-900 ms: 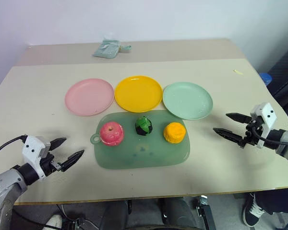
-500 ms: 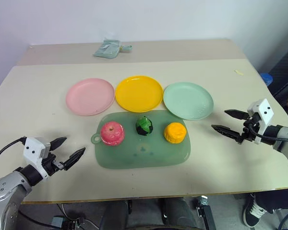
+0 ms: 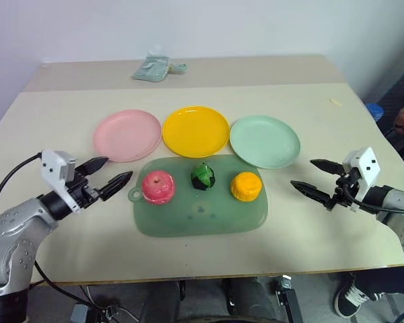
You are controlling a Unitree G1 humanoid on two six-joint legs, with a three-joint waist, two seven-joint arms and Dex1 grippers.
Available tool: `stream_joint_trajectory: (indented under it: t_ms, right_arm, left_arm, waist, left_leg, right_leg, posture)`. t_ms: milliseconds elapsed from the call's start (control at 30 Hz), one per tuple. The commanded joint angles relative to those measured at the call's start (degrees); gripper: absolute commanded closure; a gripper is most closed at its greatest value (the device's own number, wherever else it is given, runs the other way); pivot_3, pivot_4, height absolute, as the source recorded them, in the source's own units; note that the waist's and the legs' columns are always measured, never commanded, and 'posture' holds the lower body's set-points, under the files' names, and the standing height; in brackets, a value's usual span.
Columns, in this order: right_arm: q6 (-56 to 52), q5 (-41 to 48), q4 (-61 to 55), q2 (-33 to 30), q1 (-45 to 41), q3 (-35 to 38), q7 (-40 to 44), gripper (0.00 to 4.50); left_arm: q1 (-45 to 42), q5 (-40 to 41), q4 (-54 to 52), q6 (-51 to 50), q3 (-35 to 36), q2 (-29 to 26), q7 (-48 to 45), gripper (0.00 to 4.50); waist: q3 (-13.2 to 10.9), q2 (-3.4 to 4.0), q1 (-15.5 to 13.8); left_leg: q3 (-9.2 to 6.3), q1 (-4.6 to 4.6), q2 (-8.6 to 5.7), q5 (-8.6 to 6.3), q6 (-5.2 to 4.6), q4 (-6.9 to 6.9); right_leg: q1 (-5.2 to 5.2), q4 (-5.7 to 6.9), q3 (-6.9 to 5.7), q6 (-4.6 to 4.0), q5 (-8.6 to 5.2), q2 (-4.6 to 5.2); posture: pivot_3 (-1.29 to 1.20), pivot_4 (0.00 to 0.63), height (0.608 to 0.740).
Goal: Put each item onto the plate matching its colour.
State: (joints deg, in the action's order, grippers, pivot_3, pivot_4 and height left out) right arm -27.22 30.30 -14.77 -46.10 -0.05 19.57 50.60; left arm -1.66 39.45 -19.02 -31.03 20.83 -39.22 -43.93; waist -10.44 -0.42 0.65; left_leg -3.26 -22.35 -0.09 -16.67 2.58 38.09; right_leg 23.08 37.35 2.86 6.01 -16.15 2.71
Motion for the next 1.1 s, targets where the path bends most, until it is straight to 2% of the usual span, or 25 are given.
stream_joint_trajectory:
  t_ms: [33, 167, 267, 467, 600, 633, 767, 900, 1100]
  right_arm:
    - [-3.2, 5.3, -8.0, -0.8, 2.4, 3.4, 0.9, 0.06]
    - [-6.7, 9.3, -17.3, -1.7, 5.9, 2.7, 1.4, 0.06]
    - [-7.8, 10.3, -21.3, -1.0, 6.6, 0.9, 0.1, 0.06]
    - [-8.8, 10.9, -23.9, 1.2, 6.3, -1.6, -3.7, 0.06]
    - [-9.1, 11.1, -24.9, 1.7, 6.3, -2.5, -5.1, 0.00]
    - [-9.1, 11.3, -24.8, 1.7, 6.1, -2.6, -5.2, 0.00]
    - [-8.7, 11.3, -24.1, 1.4, 4.9, -3.1, -5.4, 0.00]
    - [-8.3, 10.9, -23.0, 1.9, 2.5, -4.9, -5.6, 0.00]
    - [-7.8, 9.9, -21.7, 3.0, -1.7, -8.5, -6.3, 0.00]
  left_arm:
    - [-2.9, -0.3, -1.9, -0.2, -4.8, -2.6, -4.8, 0.00]
    - [-5.9, -7.4, 1.5, 4.3, -13.4, -6.0, -10.9, 0.00]
    - [-8.5, -11.7, 5.5, 7.2, -18.3, -6.7, -13.7, 0.00]
    - [-12.8, -16.7, 10.2, 7.6, -23.4, -5.7, -14.8, 0.00]
    - [-14.4, -15.8, 10.8, 6.3, -22.6, -4.4, -14.2, 1.08]
    - [-14.8, -14.8, 10.8, 5.9, -21.0, -4.0, -13.6, 1.15]
    - [-17.3, -10.6, 13.2, 2.7, -13.2, -3.1, -9.6, 1.15]
    - [-24.9, -18.4, 24.0, 5.2, -12.4, -1.4, 1.8, 1.15]
    - [-35.6, -25.5, 41.9, 8.1, -14.1, 3.8, 11.4, 1.15]
  waist:
    - [0.0, 0.00, 0.0]
    - [0.0, 0.01, 0.1]
    - [0.0, 0.01, 0.1]
    - [0.0, -0.01, -0.1]
    - [0.0, -0.01, 0.0]
    - [0.0, -0.01, 0.0]
    - [0.0, -0.04, 0.1]
    - [0.0, -0.08, -0.2]
    - [0.0, -0.13, 0.0]
  left_leg:
    - [0.01, 0.00, 0.00, 0.00, 0.00, 0.00]
    - [0.01, 0.01, 0.00, 0.00, 0.00, -0.01]
    - [0.02, 0.02, 0.00, 0.00, 0.00, -0.01]
    - [0.01, 0.00, -0.03, 0.00, 0.00, 0.01]
    - [-0.01, 0.00, -0.03, 0.00, 0.00, 0.02]
    - [-0.01, 0.00, -0.02, 0.00, 0.00, 0.02]
    - [-0.04, -0.01, 0.00, 0.00, 0.00, 0.02]
    - [-0.07, -0.01, -0.02, 0.00, 0.00, 0.07]
    - [-0.08, -0.05, -0.11, 0.00, 0.00, 0.11]
  right_leg:
    - [0.00, -0.01, 0.00, 0.00, 0.00, 0.00]
    - [0.00, 0.00, 0.00, -0.01, 0.00, -0.04]
    - [0.00, -0.01, 0.01, -0.01, -0.01, -0.07]
    - [-0.02, -0.01, 0.00, 0.00, -0.01, -0.03]
    - [-0.02, 0.00, 0.00, 0.00, -0.01, -0.04]
    - [-0.02, 0.00, 0.00, 0.00, -0.01, -0.04]
    - [0.00, 0.00, -0.01, 0.00, -0.01, -0.05]
    - [0.00, 0.07, -0.05, 0.01, 0.00, -0.06]
    - [0.01, 0.08, -0.06, 0.03, 0.00, -0.02]
  posture:
    - [0.00, 0.150, 0.740]
    - [0.00, 0.150, 0.740]
    - [0.00, 0.150, 0.740]
    - [0.00, 0.150, 0.740]
    - [0.00, 0.150, 0.740]
    - [0.00, 0.150, 0.740]
    - [0.00, 0.150, 0.740]
    - [0.00, 0.150, 0.740]
    - [0.00, 0.150, 0.740]
